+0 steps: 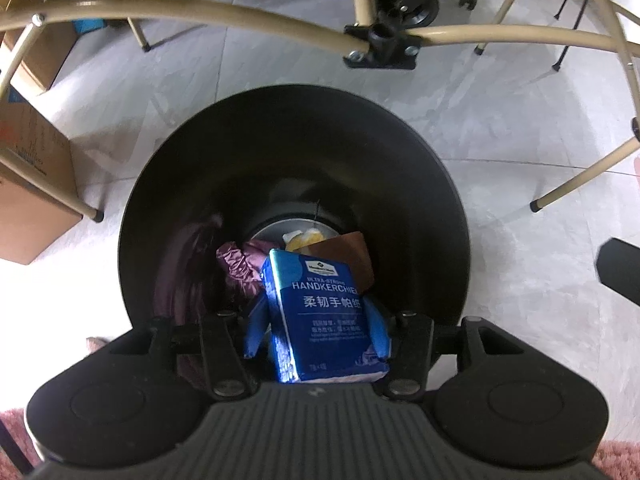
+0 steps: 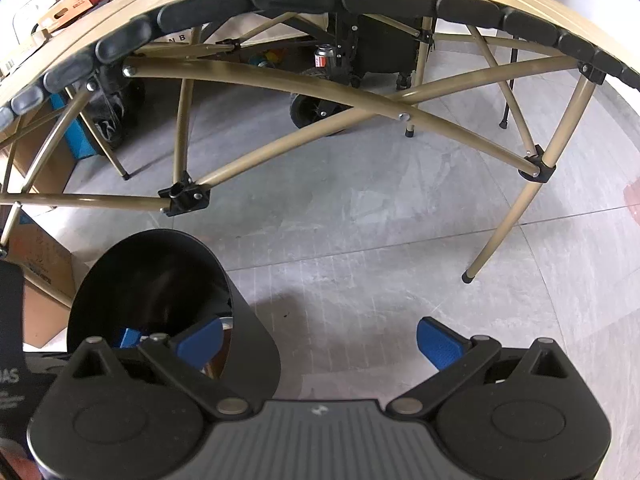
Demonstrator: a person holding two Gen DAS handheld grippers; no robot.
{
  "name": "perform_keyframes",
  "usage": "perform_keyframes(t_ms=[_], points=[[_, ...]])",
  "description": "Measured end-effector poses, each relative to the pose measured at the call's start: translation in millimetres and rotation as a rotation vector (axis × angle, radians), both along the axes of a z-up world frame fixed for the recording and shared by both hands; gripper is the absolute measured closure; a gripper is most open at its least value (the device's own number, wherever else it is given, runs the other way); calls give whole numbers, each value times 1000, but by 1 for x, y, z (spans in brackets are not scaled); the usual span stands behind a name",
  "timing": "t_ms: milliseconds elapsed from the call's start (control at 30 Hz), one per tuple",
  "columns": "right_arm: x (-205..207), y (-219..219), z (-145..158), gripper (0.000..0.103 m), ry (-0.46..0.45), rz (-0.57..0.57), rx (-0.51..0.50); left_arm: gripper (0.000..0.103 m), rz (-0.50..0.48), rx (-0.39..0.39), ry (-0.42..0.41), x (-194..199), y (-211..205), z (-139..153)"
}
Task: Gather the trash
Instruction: 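Lower the blue handkerchief box into the bin and open the left tool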
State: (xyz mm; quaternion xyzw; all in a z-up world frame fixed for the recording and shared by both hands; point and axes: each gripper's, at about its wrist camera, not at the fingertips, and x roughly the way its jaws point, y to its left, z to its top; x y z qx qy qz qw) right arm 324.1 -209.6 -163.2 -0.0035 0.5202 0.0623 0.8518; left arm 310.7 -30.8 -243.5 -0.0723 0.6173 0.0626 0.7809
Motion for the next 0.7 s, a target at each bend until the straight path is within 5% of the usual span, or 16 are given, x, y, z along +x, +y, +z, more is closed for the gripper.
perform_keyframes(t_ms=[67,133,233,700], points=[[-1,-1,0,0,-1,-6,-1,48,13,10,5,1,1,-1],[0,-2,0,0,-1,-8,-2,26,23,10,8,2,4,-1],[0,-2,1,0,-2,-8,-3,7,30,26,10,3,5,-1],[-1,-3,3,0,-13,-14,-17,3,31,29,28,4,6,-4]])
